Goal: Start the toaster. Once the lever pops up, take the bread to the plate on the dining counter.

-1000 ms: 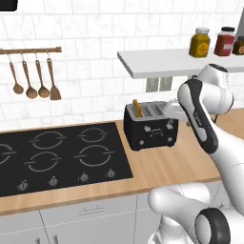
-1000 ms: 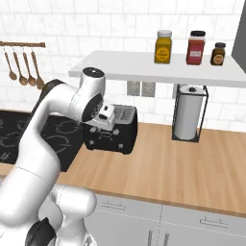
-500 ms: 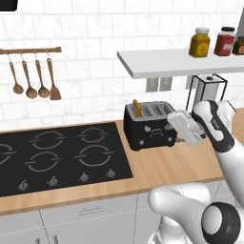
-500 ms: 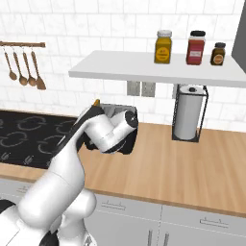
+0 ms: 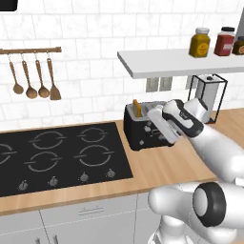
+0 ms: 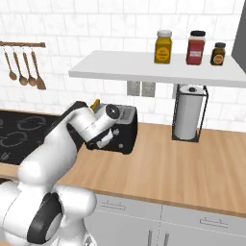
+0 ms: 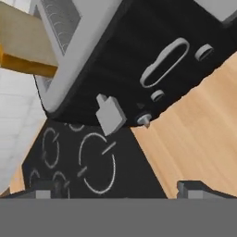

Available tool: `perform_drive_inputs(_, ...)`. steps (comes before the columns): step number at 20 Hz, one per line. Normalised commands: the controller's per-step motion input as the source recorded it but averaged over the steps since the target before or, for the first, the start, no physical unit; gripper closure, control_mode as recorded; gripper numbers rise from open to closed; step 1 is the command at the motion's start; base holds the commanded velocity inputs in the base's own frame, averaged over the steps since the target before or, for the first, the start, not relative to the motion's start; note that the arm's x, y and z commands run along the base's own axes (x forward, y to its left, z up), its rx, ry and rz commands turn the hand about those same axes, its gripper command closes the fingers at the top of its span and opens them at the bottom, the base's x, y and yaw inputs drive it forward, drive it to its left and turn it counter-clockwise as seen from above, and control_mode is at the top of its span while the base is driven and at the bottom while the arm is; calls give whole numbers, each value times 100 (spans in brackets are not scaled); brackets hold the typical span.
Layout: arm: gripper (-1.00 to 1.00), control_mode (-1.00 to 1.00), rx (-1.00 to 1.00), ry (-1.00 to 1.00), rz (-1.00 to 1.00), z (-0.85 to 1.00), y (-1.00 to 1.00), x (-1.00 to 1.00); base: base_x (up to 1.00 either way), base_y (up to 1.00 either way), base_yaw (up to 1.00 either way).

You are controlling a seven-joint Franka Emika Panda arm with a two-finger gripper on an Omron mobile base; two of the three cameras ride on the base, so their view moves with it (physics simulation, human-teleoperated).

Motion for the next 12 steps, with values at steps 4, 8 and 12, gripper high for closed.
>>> perform_drive_inputs(4, -100, -100, 0, 6, -9, -32, -3, 57, 0, 0, 0)
perform_drive_inputs(8, -100, -100, 0, 0, -6, -38, -15, 49, 0, 0, 0)
perform_drive_inputs(12, -100, -100, 0, 0, -6, -33, 0, 38, 0, 0, 0)
